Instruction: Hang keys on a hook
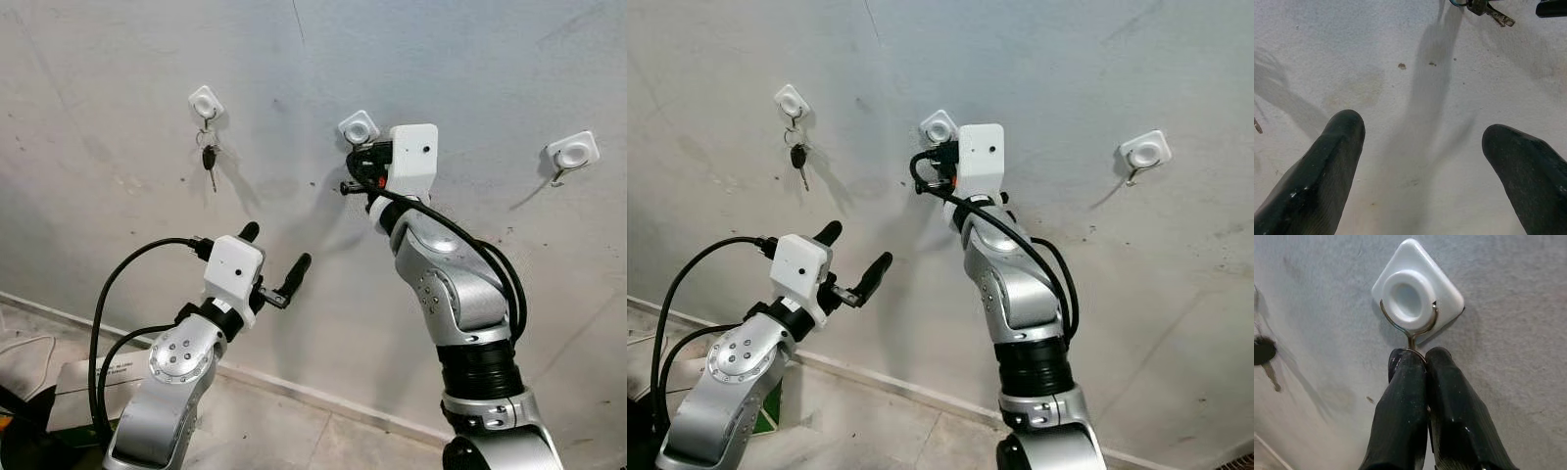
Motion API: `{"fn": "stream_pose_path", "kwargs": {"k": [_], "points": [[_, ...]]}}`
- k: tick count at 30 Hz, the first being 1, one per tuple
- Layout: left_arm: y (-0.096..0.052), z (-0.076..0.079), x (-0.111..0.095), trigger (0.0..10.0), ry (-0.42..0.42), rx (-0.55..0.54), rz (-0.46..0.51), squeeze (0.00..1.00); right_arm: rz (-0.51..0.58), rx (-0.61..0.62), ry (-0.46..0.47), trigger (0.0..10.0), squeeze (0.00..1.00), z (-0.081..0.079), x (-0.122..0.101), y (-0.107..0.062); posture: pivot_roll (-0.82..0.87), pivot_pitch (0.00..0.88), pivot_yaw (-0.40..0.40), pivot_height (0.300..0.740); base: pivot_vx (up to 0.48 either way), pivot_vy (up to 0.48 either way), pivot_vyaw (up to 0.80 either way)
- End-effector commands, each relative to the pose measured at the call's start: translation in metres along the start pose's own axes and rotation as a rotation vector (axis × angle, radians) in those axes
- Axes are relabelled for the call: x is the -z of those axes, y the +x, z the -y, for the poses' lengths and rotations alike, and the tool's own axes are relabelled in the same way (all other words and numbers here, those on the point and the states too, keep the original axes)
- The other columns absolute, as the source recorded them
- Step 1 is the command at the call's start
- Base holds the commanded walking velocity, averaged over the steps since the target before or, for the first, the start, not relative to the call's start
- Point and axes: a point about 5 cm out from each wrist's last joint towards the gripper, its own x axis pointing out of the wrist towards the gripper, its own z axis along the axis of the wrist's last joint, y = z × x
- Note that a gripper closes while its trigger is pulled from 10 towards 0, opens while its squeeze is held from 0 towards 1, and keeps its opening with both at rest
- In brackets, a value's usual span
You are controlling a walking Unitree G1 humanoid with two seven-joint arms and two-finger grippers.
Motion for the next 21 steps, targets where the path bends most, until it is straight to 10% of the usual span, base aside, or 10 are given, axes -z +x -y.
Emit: {"fn": "stream_pose_path", "kwargs": {"k": [1, 21], "points": [[0.001, -0.002, -0.001, 10.0, 0.015, -0.007, 0.002, 0.00, -0.115, 0.045, 0.046, 10.0, 0.00, 0.010, 0.026, 0.000, 0.08, 0.000, 0.029, 0.740, 0.000, 0.000, 0.00], [0.002, -0.001, -0.001, 10.0, 0.012, -0.008, 0.003, 0.00, 0.106, -0.038, 0.195, 10.0, 0.00, -0.004, -0.006, 0.001, 0.09, 0.000, 0.025, 0.740, 0.000, 0.000, 0.00]]}}
